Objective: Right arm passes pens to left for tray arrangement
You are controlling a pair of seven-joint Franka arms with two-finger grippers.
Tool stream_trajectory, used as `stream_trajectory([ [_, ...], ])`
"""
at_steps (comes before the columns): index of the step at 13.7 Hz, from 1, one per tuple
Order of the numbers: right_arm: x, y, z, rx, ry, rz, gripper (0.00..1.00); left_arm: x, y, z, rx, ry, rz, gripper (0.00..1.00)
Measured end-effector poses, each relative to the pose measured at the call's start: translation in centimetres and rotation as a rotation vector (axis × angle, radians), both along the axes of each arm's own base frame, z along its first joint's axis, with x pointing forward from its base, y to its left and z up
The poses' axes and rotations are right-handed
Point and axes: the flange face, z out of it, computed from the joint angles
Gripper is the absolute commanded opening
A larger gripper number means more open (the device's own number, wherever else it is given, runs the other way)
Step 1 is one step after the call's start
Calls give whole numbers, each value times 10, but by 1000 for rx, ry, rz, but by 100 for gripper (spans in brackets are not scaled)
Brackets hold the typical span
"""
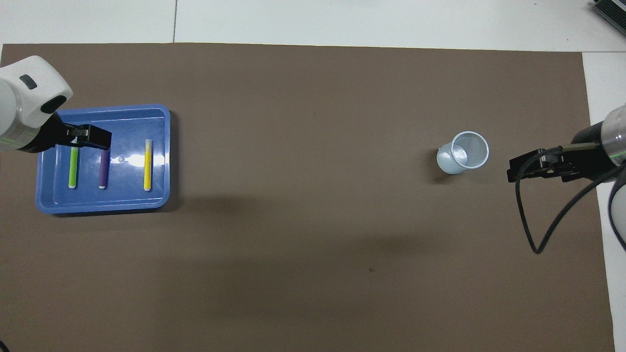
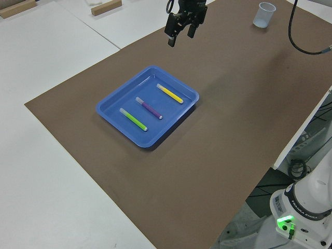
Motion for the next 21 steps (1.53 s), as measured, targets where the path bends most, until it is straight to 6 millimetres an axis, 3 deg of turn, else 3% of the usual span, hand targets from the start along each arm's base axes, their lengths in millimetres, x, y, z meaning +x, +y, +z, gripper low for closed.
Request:
stream_trajectory([
  [5, -1, 2, -2, 0, 4, 4, 100, -25, 21, 24, 18, 57, -8, 100],
  [10, -1, 1, -4, -1, 8, 3, 100, -43, 24, 49, 24, 44, -9, 100],
  [21, -2, 1, -4, -1, 9, 2, 100, -48, 21, 58, 25, 33, -13, 100],
])
